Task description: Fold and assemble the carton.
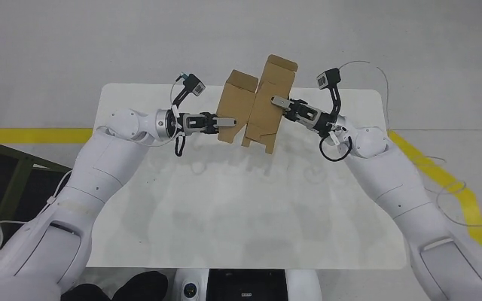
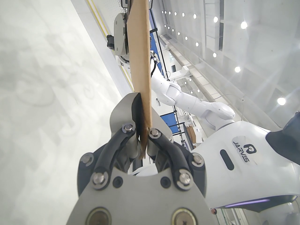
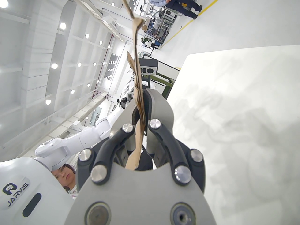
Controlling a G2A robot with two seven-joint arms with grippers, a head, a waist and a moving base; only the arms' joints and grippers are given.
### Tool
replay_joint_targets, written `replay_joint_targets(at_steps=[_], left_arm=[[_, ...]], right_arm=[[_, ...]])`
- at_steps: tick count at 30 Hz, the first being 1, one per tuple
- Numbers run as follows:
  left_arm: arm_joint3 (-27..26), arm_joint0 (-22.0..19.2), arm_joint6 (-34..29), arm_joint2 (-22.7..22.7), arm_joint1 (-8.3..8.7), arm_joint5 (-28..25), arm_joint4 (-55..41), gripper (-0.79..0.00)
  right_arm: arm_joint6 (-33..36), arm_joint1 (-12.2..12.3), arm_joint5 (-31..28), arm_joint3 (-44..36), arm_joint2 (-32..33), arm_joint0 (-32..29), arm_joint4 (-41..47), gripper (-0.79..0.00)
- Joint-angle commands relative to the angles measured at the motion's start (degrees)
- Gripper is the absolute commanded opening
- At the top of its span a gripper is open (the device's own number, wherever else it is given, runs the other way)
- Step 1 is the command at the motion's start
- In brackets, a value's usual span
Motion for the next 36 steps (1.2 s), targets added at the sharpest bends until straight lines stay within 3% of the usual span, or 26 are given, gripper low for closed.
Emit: replay_joint_targets(at_steps=[1,7,14,17,33,34,36], left_arm=[[0.4,-0.1,-0.4,-0.3,-0.12,0.4,-0.3,-0.785],[2.5,-0.9,-4.1,-1.2,-0.4,4.2,-2.1,-0.785],[2.6,-2.5,-13.1,-0.4,-0.52,13.1,0.1,-0.785],[2.0,-2.6,-16.0,0.1,-0.34,16.0,1.9,-0.785],[-3.2,-2.8,-17.0,6.1,1.5,17.0,3.7,-0.785],[-3.4,-3.0,-17.0,6.5,1.64,17.0,3.7,-0.785],[-4.0,-3.2,-17.0,7.3,1.91,17.0,3.5,-0.785]], right_arm=[[0.1,-0.1,0.0,0.4,0.7,-0.1,0.2,0.0],[3.8,0.3,-0.4,2.4,3.1,0.4,-1.3,0.0],[24.2,1.4,0.7,4.2,5.0,2.2,1.6,0.0],[27.6,2.1,4.1,3.3,5.4,2.5,0.2,0.0],[29.9,6.2,6.3,-2.6,6.2,-1.7,-3.1,0.0],[30.0,6.4,6.5,-3.3,6.0,-1.9,-3.2,-0.025],[30.3,6.8,6.8,-4.6,5.3,-2.3,-3.2,-0.148]])
